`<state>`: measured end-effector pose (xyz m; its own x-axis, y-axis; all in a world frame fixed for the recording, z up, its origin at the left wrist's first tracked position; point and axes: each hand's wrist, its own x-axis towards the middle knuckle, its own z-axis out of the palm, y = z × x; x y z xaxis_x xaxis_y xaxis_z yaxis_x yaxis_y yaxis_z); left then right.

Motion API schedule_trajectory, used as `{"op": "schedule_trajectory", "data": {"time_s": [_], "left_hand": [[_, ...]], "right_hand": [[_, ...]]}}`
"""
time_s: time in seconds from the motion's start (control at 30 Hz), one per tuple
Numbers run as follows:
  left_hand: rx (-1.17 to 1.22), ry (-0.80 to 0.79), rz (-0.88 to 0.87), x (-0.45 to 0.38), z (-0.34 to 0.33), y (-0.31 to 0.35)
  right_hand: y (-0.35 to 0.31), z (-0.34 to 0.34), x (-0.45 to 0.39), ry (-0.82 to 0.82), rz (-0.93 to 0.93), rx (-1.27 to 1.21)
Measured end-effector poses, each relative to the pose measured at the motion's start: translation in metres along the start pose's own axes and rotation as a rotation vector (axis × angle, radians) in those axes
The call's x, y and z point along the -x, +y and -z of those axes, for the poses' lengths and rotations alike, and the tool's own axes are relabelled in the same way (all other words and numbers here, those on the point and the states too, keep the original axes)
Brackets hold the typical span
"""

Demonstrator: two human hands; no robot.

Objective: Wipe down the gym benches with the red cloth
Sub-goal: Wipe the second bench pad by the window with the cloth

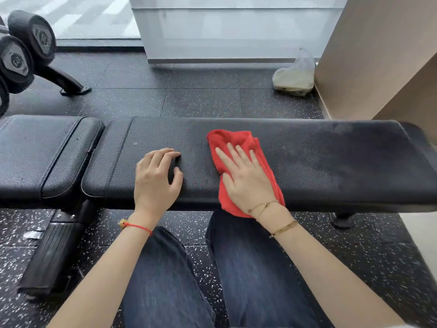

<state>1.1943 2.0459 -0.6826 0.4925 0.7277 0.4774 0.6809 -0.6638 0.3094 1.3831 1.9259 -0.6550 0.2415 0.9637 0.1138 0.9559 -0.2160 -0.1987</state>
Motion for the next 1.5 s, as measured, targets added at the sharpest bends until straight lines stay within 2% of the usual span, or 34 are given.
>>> {"op": "schedule_trajectory", "data": {"time_s": [0.07, 0.17, 0.27, 0.33, 0.5, 0.6, 0.73, 0.9, 1.03, 1.13, 1.2, 1.37, 1.5], "left_hand": [[0.006, 0.0, -0.004, 0.0, 0.0, -0.001], [0.009, -0.002, 0.012, 0.0, 0.0, 0.002], [0.007, -0.004, 0.04, -0.001, 0.0, 0.005], [0.002, -0.005, 0.043, -0.001, 0.0, 0.006], [0.003, -0.003, 0.045, -0.001, 0.002, 0.006], [0.007, 0.0, 0.03, -0.001, 0.001, 0.005], [0.008, -0.001, 0.033, -0.002, 0.002, 0.006], [0.013, 0.004, 0.039, -0.003, 0.004, 0.008], [-0.004, -0.013, 0.056, -0.004, 0.006, 0.01], [-0.005, -0.024, 0.046, -0.006, 0.009, 0.012], [-0.001, -0.025, 0.032, -0.006, 0.011, 0.012], [0.007, -0.016, 0.021, -0.006, 0.021, 0.016], [-0.063, 0.058, 0.072, 0.007, 0.044, -0.003]], "right_hand": [[0.032, 0.007, 0.013, 0.027, -0.081, -0.004], [0.078, 0.02, 0.009, 0.038, -0.326, 0.009], [0.074, 0.02, -0.017, 0.042, -0.442, 0.05], [0.044, 0.013, -0.033, 0.043, -0.371, 0.038], [-0.046, -0.007, -0.025, -0.014, 0.009, -0.017], [-0.049, -0.01, -0.002, -0.036, 0.137, -0.04], [-0.007, -0.003, -0.006, -0.033, 0.099, -0.048], [0.009, 0.0, -0.085, -0.083, 0.02, -0.011], [-0.025, -0.008, -0.122, -0.135, 0.191, -0.009], [-0.03, -0.012, -0.099, -0.145, 0.377, -0.068], [-0.021, -0.011, -0.084, -0.142, 0.422, -0.116], [-0.014, -0.01, -0.104, -0.149, 0.344, -0.136], [-0.047, -0.014, -0.137, -0.18, 0.283, -0.081]]}}
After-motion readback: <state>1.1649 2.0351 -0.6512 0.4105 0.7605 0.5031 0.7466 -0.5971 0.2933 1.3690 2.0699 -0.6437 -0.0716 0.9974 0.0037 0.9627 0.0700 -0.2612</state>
